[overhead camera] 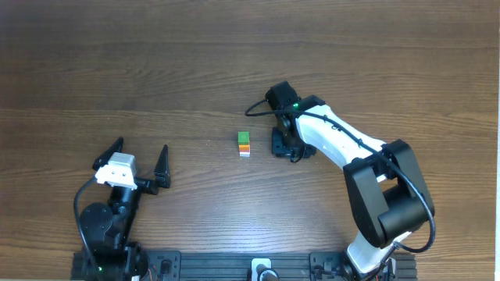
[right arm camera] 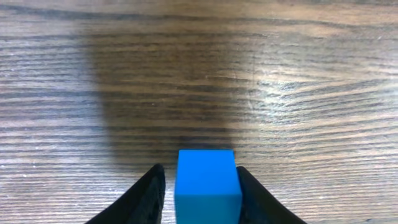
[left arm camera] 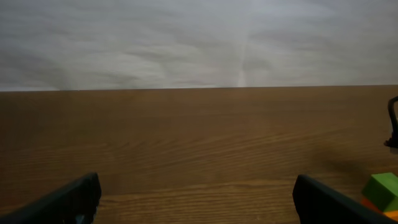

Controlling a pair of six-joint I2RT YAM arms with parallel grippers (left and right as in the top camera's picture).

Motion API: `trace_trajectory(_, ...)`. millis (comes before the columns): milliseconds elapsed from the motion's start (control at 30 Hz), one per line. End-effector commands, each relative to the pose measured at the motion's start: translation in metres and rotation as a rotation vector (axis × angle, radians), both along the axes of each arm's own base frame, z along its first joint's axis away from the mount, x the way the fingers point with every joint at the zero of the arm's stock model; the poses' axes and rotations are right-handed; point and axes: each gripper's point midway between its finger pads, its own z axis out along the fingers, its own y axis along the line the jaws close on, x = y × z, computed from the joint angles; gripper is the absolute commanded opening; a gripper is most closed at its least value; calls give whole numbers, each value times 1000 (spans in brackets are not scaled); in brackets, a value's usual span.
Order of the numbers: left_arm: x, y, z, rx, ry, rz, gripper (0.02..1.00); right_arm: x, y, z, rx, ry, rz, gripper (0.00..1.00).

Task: Stack Cubes

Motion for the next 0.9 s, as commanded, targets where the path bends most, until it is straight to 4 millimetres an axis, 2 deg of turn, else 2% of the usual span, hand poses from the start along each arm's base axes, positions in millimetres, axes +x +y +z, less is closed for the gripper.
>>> trace_trajectory(33, 0, 3, -1, 15, -4, 12, 1000, -1, -5, -3, -10, 13, -11, 332)
trace_trajectory(300, 0, 3, -1, 15, -4, 12, 1000, -1, -5, -3, -9, 13, -11, 220)
trace_trajectory(567, 0, 3, -1, 15, -4, 12, 998, -3, -5, 3, -7, 19, -11, 165)
trace_trajectory(700, 0, 3, -1, 15, -4, 12, 998, 3, 0, 33, 5, -11, -3, 154)
trace_trajectory(900, 0, 3, -1, 15, -4, 12, 998, 16, 19, 111, 34, -131, 42, 152)
